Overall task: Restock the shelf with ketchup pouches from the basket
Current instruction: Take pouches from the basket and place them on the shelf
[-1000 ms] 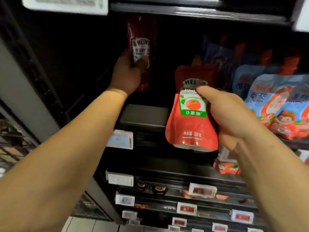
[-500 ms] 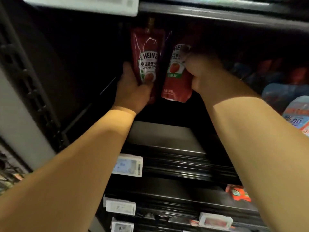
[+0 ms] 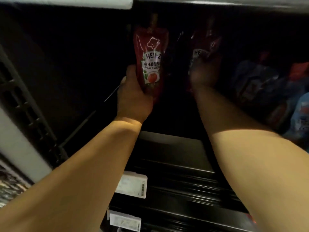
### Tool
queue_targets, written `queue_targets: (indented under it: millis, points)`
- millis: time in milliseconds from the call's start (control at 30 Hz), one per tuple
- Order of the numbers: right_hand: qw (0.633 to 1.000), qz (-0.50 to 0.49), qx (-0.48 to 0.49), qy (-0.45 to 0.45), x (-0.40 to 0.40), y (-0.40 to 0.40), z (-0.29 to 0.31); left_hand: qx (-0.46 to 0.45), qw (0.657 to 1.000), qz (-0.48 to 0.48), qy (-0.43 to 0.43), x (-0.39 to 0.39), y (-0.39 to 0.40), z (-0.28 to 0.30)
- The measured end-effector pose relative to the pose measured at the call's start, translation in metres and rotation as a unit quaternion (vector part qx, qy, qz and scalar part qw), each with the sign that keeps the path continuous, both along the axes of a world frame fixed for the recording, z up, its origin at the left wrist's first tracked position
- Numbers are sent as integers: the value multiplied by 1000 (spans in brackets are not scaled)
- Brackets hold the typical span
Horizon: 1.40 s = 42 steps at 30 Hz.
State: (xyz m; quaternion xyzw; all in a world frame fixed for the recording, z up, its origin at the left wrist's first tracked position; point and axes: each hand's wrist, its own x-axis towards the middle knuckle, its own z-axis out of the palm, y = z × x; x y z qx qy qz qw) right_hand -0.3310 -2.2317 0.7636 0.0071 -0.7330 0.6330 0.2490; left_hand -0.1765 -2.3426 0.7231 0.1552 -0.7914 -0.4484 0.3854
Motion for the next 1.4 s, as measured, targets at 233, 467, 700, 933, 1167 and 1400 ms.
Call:
queue_targets:
  millis: [233,467,700,933,1167,1400]
  points:
    - [999,-20,6,24,-8,6,-27,-87,993,42,-69,-6,10,13]
    - [996,21,57,-72,-20,16,-22,-83,974,10,-208,-79,11,31]
    - [998,-33,-13,-53,-15,20,-25,-49,981,-7,-190,-140,20,14]
    - [993,15,86,-81,-24,15,-32,-41,984,-132,-117,-159,13,8]
    - [987,-61,148,-7,-28,16,-35,-47,990,-135,-18,-150,13,3]
    - [957,-53,272,-86,-29,14,-36,-103,993,-45,-35,-153,6,4]
